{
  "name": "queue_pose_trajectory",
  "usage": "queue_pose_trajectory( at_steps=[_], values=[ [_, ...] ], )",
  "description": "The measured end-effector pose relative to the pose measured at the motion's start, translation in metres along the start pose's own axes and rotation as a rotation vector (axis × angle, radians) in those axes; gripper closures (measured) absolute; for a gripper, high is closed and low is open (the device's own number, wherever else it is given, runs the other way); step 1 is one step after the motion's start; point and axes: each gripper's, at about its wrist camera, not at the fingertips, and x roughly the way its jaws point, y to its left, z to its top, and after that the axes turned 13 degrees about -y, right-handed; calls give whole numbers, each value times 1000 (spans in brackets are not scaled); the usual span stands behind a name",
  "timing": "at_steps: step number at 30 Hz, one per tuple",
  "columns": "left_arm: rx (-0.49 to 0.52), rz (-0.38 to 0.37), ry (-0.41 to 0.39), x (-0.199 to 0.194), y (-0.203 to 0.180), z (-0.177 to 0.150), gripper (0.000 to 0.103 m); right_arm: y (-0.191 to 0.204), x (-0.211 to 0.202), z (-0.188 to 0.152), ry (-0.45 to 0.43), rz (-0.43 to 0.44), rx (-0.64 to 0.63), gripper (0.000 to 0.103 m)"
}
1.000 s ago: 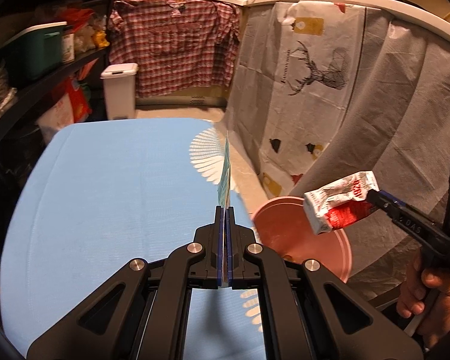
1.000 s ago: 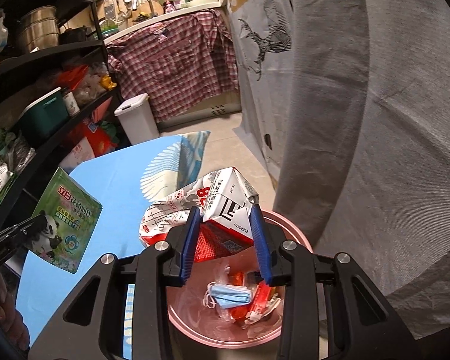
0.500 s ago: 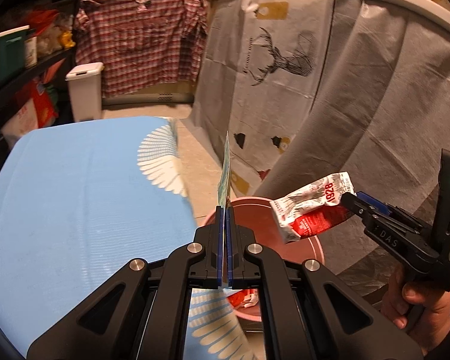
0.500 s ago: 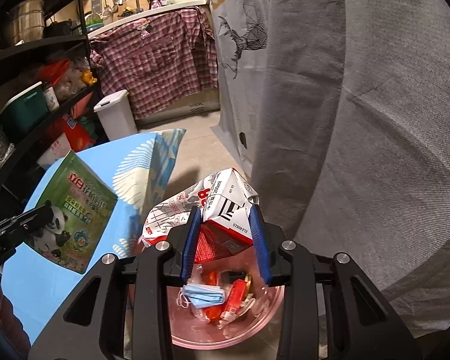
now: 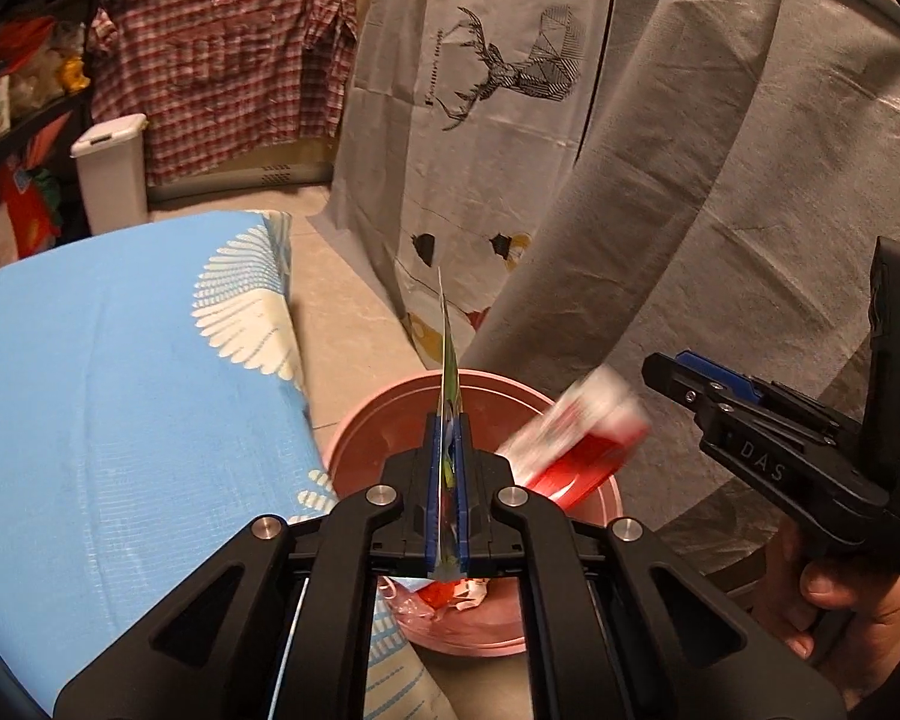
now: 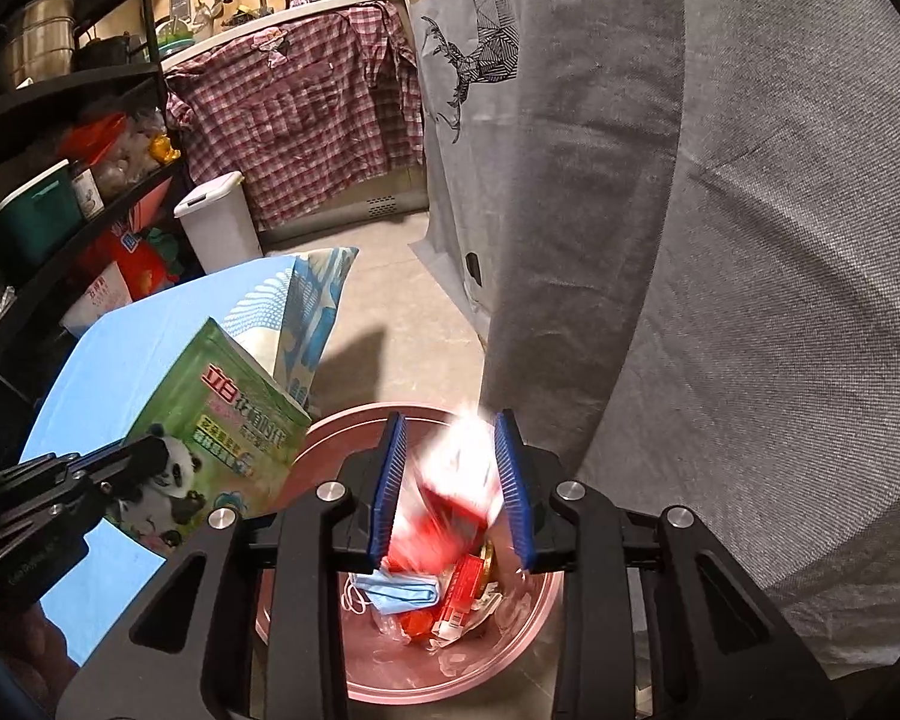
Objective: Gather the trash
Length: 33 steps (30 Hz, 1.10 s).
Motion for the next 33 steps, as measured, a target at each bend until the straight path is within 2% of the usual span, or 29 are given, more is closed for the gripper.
queue_pose_trajectory(
  at_steps=[1,3,4,9,13,19,23,29,33],
  values=[
    [0,-5,2,1,1,0,89,-1,0,0,-2,-7,1,67],
    [-1,-5,-5,0,2,0,71,-4,2,1,0,-15,12,58],
    [-1,-4,-6,-1,4,0,71,-5,2,1,0,-17,19,55],
    [0,6,-5,-8,9,-2,71,-6,-2,1,-14,-10,31,54],
    [15,25,-19,-24,14,-3,71,-3,-13,3,-39,6,29,45],
    [79,67,-73,-61,11,-5,60,7,-50,2,-109,28,9,30],
    [120,88,-115,-84,5,-5,50,18,-80,-2,-162,22,-38,26],
    [56,122,-138,-115,3,-18,40,24,-123,-11,-201,26,-63,17],
    [5,183,-138,-136,0,-35,30,21,-144,-19,-198,39,-55,14]
  ],
)
